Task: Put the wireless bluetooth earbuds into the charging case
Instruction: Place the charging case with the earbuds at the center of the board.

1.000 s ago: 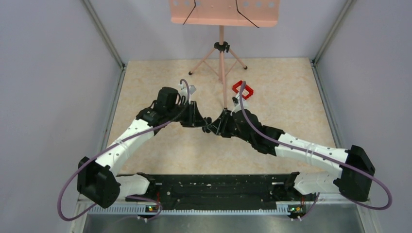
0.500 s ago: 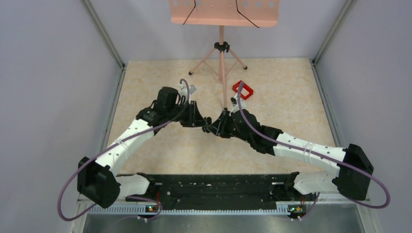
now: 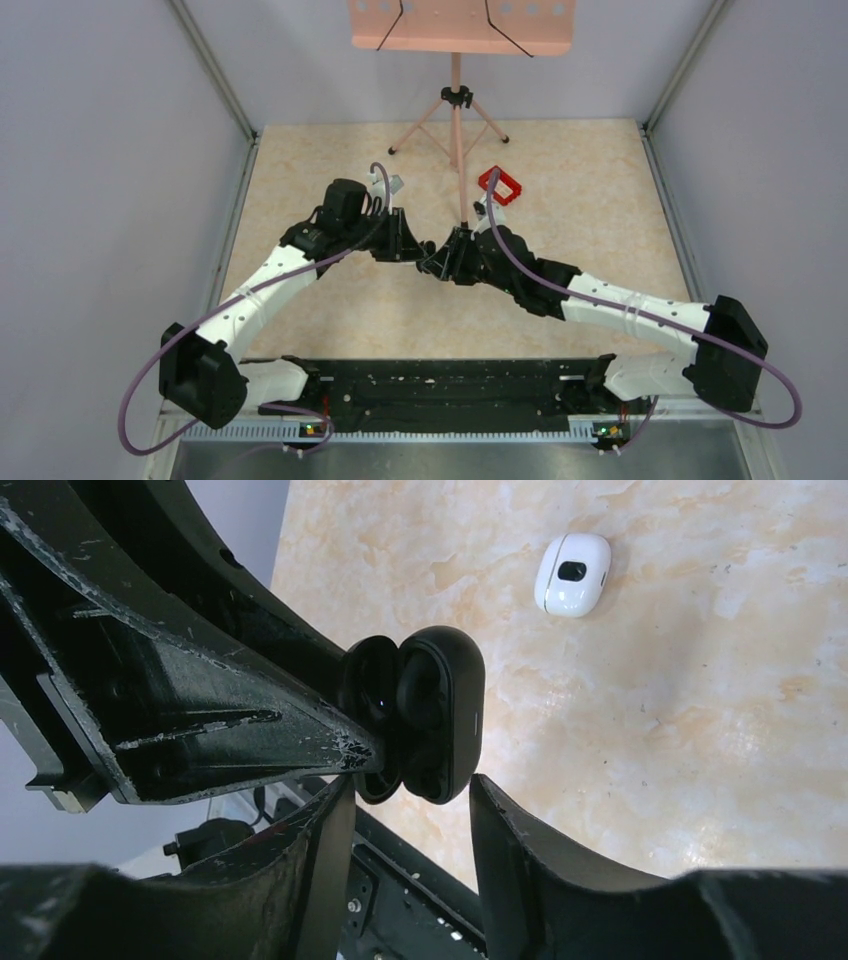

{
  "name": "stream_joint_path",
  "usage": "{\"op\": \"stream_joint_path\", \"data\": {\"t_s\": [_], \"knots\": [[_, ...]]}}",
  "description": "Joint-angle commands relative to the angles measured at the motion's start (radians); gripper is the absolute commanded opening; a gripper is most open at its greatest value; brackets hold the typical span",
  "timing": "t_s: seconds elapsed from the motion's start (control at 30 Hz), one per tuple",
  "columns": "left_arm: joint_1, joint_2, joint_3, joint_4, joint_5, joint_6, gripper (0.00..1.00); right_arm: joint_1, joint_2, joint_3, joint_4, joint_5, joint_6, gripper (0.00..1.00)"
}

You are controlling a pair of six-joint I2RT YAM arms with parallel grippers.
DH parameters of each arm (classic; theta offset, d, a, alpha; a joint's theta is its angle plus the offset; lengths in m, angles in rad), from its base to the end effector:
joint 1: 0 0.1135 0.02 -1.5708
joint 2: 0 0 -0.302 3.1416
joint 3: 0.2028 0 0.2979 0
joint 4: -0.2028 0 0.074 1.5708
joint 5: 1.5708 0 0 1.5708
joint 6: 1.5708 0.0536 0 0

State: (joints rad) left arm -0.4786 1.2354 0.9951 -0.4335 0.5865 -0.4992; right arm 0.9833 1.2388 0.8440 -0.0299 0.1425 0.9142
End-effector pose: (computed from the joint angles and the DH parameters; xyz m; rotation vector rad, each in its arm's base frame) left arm 0.2624 -0.1696 0.3135 0.3180 2.3592 -1.1604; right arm 0.1891 0.2703 0.2898 0.0248 2.1589 1.0413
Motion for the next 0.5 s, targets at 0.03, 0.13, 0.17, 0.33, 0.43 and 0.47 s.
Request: {"op": "stream_joint_path", "data": {"t_s": [0.03,0.13,0.17,0.33,0.43,0.47], "knots": [[0.002,0.001,0.030,0.021,0.018,0.005,0.00,-0.008,-0.078,-0.006,0.059,-0.017,-0.049,0.50],[0.004,0.003,0.036,0.016,0.024,0.013,0.00,-0.009,-0.175,-0.050,0.072,0.034,-0.063,0.52],[0.004,0.005,0.040,0.012,0.030,0.015,0.00,-0.014,-0.207,-0.067,0.063,0.068,-0.064,0.53],[0.006,0.006,0.046,0.047,0.123,0.014,0.00,-0.183,-0.314,-0.186,-0.027,0.009,0.040,0.45],[0.008,0.007,0.046,0.112,0.265,-0.013,0.00,-0.299,-0.289,-0.257,0.020,-0.186,0.093,0.40],[0.007,0.007,0.045,0.136,0.310,-0.024,0.00,-0.306,-0.273,-0.266,0.063,-0.221,0.095,0.39]]}}
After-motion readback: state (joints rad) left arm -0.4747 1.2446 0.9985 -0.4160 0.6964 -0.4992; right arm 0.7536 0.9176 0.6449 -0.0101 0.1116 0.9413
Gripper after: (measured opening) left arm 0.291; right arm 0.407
